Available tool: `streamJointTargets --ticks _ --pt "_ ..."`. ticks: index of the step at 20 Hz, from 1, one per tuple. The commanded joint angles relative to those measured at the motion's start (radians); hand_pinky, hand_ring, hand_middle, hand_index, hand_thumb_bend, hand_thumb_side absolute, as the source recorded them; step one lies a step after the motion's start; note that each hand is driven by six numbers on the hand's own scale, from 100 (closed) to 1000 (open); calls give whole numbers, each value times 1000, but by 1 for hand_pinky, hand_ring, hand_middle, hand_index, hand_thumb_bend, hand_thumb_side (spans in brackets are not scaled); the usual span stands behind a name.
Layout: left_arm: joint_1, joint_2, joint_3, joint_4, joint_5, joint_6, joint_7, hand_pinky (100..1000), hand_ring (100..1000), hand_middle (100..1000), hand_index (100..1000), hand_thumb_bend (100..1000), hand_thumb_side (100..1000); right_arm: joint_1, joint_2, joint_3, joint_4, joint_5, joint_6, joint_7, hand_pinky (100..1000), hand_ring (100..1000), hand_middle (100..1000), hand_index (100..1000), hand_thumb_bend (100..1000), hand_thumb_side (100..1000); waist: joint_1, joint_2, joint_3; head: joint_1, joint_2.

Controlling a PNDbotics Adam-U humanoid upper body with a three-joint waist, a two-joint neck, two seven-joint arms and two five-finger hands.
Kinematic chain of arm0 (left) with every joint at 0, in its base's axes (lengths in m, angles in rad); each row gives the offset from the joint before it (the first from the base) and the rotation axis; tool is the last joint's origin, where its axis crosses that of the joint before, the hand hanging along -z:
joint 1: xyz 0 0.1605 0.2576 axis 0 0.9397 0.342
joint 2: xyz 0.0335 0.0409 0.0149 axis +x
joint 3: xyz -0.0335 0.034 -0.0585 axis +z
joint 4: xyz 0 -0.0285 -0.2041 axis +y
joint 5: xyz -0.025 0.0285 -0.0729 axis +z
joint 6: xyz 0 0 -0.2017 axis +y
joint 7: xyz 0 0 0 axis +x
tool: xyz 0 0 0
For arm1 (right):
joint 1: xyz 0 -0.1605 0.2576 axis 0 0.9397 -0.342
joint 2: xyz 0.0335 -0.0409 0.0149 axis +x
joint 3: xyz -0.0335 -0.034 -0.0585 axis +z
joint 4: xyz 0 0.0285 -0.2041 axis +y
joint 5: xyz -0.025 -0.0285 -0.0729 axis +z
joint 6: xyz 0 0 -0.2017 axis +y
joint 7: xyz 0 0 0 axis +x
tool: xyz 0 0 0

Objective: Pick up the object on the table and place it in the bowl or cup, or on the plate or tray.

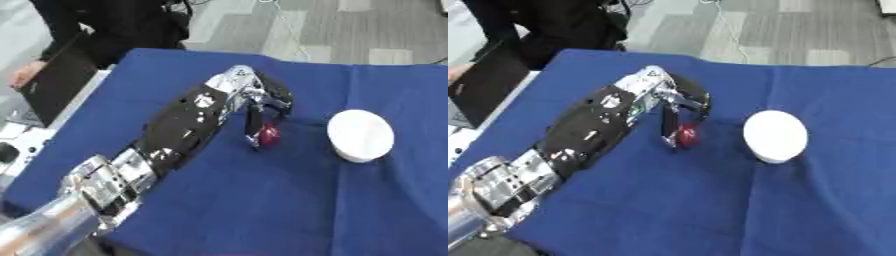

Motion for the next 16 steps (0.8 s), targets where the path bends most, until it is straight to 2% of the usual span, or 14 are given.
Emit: streamJointTargets --ticks 1,5,16 --pt "-18 41 20 -28 41 -3 40 100 100 155 331 507 199 -18 -14 -5 -15 5 0 -1 352 433 469 634 100 867 -5 -16 4 -5 -1" --pt "-20 58 31 -44 91 13 60 100 100 140 323 463 198 -17 -14 -5 -15 6 0 -1 352 433 469 634 100 868 -4 -16 5 -6 0" --pt "-34 104 35 -107 221 71 24 100 100 129 324 463 176 -15 -18 -6 -15 7 0 -3 352 433 470 634 100 867 -1 -19 9 -11 2"
